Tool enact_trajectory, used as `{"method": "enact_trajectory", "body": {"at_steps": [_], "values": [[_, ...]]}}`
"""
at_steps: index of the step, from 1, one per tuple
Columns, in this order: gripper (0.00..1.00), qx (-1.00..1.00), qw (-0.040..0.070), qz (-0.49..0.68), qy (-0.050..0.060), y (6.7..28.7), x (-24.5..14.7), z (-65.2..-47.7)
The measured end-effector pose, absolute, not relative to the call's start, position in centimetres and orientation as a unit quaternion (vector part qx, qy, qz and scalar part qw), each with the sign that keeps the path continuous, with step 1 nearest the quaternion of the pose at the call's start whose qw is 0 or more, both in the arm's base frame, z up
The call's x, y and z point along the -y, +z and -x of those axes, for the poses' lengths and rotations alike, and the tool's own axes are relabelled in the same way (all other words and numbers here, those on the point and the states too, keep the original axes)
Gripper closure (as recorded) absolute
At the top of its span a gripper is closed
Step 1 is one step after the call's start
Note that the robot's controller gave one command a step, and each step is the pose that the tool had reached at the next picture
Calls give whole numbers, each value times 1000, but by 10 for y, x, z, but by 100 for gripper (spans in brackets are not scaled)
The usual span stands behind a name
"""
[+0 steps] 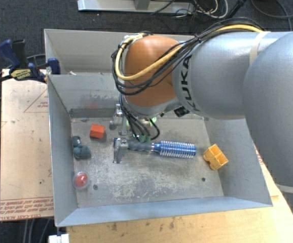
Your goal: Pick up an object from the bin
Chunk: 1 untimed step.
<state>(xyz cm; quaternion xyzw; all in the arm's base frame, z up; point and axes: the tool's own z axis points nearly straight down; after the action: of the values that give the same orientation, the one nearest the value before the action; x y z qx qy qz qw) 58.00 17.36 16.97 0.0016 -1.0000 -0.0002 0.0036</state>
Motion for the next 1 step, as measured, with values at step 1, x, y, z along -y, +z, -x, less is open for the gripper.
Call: {"method": "enact_trajectory", "body": {"at_steps": [1], "values": [[0, 999, 0, 35, 2, 124, -75, -625]]}}
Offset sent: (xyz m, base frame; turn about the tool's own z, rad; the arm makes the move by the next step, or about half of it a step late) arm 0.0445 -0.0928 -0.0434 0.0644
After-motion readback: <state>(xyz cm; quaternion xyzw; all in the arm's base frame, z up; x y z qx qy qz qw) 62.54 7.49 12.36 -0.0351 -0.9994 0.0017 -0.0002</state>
